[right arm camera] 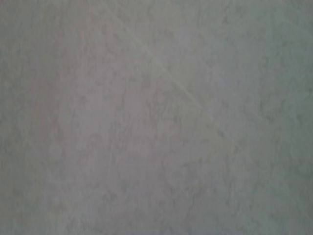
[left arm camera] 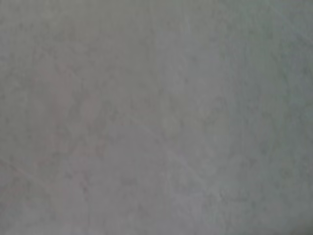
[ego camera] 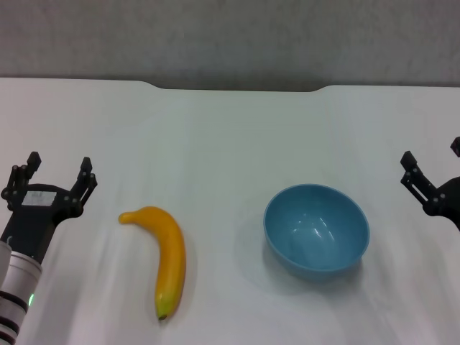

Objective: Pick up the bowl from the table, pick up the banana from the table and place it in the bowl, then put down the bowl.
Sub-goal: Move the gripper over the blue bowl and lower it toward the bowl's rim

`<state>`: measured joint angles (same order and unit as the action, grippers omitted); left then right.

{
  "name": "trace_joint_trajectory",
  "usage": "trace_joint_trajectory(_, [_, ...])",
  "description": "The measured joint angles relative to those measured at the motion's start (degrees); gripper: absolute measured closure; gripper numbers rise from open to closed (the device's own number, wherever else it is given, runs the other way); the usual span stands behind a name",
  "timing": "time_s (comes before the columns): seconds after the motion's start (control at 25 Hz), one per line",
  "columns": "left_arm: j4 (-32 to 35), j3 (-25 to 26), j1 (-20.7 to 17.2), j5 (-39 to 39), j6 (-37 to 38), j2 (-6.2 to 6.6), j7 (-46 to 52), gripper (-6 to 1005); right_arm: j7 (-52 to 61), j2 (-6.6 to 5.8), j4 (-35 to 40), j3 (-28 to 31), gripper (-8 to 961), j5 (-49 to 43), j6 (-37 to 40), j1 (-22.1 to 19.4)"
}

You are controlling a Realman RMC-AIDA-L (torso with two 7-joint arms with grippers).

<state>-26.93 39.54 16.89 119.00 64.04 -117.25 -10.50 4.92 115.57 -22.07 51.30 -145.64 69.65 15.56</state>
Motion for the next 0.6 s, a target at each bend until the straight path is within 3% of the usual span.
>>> trace_joint_trajectory(0.6, [0.2,0.5,0.0,0.0,-2.1,0.17,2.1,154,0.0,0.03,-0.4,-0.2,68,0.0,-3.0,0.0])
